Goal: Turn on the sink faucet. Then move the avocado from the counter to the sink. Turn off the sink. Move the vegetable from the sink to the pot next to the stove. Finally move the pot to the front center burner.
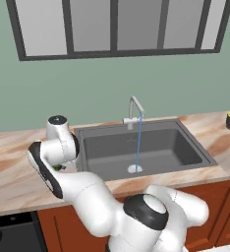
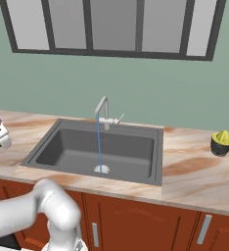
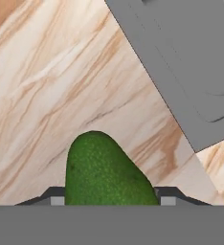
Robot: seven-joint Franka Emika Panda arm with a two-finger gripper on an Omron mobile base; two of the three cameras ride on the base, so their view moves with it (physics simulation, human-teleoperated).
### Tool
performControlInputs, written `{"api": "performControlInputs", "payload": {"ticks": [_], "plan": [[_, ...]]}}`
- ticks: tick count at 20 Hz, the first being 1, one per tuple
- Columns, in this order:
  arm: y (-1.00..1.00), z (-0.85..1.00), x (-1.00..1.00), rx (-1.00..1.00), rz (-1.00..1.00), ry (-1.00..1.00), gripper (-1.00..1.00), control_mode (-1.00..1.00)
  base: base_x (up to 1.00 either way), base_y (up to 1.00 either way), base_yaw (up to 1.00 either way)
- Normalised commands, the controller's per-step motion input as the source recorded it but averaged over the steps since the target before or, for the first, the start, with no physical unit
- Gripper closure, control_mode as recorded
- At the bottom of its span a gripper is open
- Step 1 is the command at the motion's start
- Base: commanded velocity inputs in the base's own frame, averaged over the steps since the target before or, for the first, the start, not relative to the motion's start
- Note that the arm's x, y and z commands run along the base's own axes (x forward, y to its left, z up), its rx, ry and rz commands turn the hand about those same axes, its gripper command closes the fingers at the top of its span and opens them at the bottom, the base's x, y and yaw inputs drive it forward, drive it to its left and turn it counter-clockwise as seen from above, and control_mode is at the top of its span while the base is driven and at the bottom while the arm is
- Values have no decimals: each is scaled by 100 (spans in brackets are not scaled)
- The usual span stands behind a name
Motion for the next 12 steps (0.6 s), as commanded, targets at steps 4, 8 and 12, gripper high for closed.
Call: {"api": "performControlInputs", "payload": {"ticks": [4, 8, 12], "plan": [[-98, 23, 18, 0, 6, -16, 100, -100, 0, 0, 0], [-100, 12, 18, 0, 10, -12, 100, -100, 0, 0, 0], [-94, 7, 14, 0, 8, -7, 100, -100, 0, 0, 0]]}}
